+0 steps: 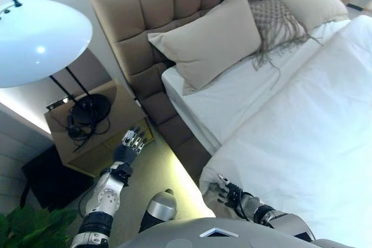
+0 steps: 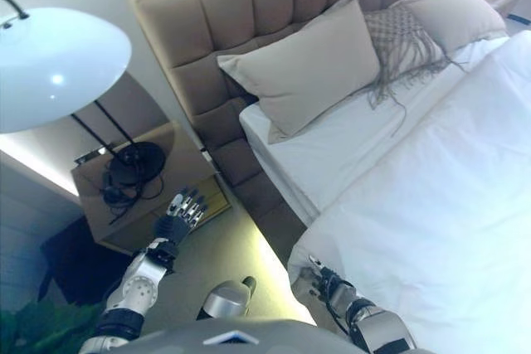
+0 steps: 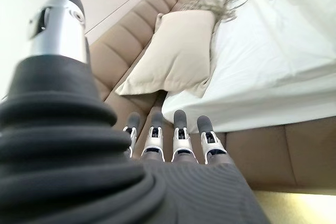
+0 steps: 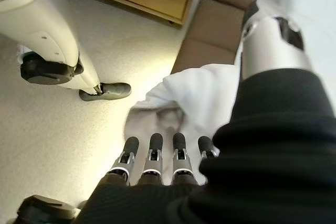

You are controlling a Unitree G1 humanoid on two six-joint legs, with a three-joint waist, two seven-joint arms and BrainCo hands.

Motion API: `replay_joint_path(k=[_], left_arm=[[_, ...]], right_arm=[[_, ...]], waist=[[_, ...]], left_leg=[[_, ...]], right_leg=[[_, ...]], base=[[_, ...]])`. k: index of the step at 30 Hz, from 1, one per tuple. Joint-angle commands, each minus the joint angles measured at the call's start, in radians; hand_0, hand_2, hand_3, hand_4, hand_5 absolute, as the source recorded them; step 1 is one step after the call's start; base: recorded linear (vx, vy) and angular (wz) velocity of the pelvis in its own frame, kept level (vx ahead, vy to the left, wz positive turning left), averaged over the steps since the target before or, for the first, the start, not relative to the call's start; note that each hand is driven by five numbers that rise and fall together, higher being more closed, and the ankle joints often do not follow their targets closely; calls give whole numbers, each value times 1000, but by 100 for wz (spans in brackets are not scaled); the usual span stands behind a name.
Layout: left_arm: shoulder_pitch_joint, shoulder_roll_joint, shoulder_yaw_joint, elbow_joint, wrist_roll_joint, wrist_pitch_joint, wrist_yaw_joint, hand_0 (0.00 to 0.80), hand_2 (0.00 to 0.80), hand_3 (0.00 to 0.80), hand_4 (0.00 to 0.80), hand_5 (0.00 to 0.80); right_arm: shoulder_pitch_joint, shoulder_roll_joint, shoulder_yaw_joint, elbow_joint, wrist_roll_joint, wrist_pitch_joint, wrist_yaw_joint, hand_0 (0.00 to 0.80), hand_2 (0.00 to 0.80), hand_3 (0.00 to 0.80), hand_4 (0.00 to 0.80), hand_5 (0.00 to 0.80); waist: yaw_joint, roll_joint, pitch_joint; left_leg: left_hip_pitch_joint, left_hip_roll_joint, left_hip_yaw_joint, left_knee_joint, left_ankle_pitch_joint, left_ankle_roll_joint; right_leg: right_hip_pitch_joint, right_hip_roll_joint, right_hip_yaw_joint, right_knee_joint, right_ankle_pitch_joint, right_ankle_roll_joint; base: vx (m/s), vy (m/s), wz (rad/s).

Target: Make the bed neatly

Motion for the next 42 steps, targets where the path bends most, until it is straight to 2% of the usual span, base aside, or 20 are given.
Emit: replay_joint_path(k=[1, 5, 10, 13, 20, 23, 25, 30, 37, 42], left_arm=[[-35, 28, 0, -68, -38, -45, 13, 0, 0, 0, 0, 0], [-14, 48, 17, -74, -52, -53, 24, 0, 0, 0, 0, 0], [-10, 51, 23, -74, -49, -53, 37, 0, 0, 0, 0, 0], [-21, 52, 21, -65, -52, -56, 43, 0, 0, 0, 0, 0], [-2, 47, 47, -79, -63, -82, 62, 0, 0, 0, 0, 0], [6, 46, 58, -79, -65, -83, 71, 0, 0, 0, 0, 0], [9, 49, 68, -76, -60, -80, 69, 0, 0, 0, 0, 0], [5, 66, 62, -69, 8, -87, 67, 0, 0, 0, 0, 0], [-11, 91, 18, -63, 77, -113, 61, 0, 0, 0, 0, 0], [-21, 105, -16, -70, 167, -177, 30, 0, 0, 0, 0, 0]], right_arm=[[-24, -63, -48, -89, 8, -114, 46, 0, 0, 0, 0, 0], [31, -90, -88, -211, 17, -162, 72, 0, 0, 0, 0, 0], [79, -101, -109, -361, 44, -179, 64, 0, 0, 0, 0, 0], [98, -99, -108, -438, 69, -197, 43, 0, 0, 0, 0, 0], [123, -100, -123, -611, 108, -215, -27, 0, 0, 0, 0, 0], [131, -99, -134, -674, 105, -247, -71, 0, 0, 0, 0, 0], [133, -103, -149, -697, 77, -282, -112, 0, 0, 0, 0, 0], [123, -120, -184, -675, 27, -304, -130, 0, 0, 0, 0, 0], [140, -124, -202, -690, 43, -338, -45, 0, 0, 0, 0, 0], [172, -122, -209, -728, 42, -349, -4, 0, 0, 0, 0, 0]], waist=[[-5, 33, -1], [-44, 33, -4], [-68, 25, -19], [-78, 16, -27], [-109, 4, -43], [-118, 1, -46], [-124, -1, -51], [-139, 2, -54], [-165, 2, -52], [-198, -2, -48]], left_leg=[[21, 54, 36, -20, 37, 23], [24, 71, 60, -36, 50, 18], [20, 87, 73, -66, 73, 5], [20, 93, 73, -80, 86, -1], [16, 107, 103, -68, 86, -7], [19, 111, 115, -69, 85, -9], [20, 112, 122, -70, 82, -11], [25, 116, 137, -54, 70, -6], [38, 117, 164, -69, 65, 0], [43, 120, 194, -72, 56, 2]], right_leg=[[34, -50, 20, 102, -35, 12], [25, -29, 39, 89, -34, 7], [22, -5, 42, 63, -30, 3], [24, 7, 40, 53, -28, 1], [11, 30, 60, 35, -26, -8], [10, 35, 63, 27, -24, -8], [9, 36, 61, 24, -23, -8], [0, 32, 75, 41, -31, -8], [-7, 27, 87, 33, -24, 0], [-24, 24, 105, 28, -18, 13]], base=[[-53, -53, -17], [-59, -51, -21], [-62, -51, -17], [-49, -51, -1], [-18, -32, -5], [-3, -26, -14], [13, -21, -5], [30, -12, -7], [1, -30, -7], [-44, -56, -13]])
